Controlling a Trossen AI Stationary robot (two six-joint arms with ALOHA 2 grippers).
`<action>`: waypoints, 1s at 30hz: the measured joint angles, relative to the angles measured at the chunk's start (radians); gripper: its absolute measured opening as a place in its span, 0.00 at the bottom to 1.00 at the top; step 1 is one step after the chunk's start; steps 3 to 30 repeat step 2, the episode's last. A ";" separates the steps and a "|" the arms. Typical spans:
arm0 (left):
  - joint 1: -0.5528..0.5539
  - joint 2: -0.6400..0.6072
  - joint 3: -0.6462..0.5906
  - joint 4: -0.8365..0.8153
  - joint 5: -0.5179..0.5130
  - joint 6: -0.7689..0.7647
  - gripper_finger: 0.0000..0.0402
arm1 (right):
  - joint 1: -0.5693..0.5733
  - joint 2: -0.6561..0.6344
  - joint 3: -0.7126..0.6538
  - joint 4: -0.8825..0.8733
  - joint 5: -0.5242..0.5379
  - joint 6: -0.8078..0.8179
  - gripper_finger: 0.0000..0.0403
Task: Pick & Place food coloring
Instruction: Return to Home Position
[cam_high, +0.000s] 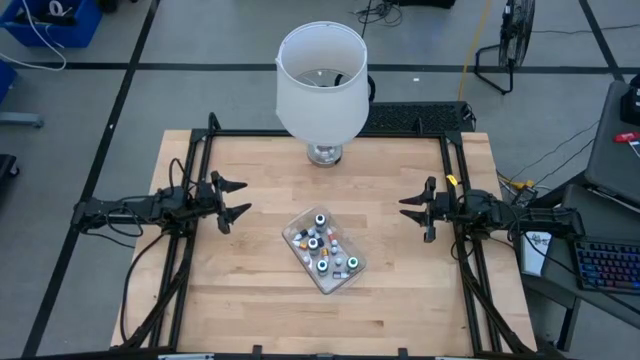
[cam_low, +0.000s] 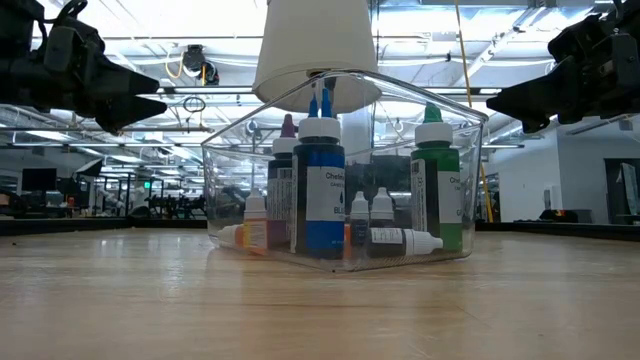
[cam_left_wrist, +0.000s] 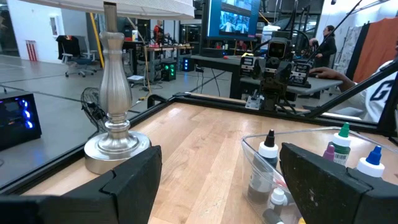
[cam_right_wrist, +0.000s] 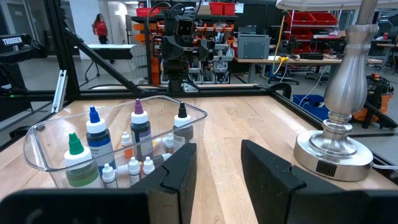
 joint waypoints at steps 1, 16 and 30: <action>0.000 0.000 0.000 0.000 0.000 0.000 0.81 | 0.000 0.000 0.000 0.000 0.000 0.000 0.28; 0.000 0.000 0.000 0.000 0.000 0.000 0.81 | 0.000 0.000 0.000 0.000 0.000 0.000 0.28; 0.000 0.000 0.000 0.000 0.000 0.000 0.81 | 0.000 0.000 0.000 0.000 0.000 0.000 0.28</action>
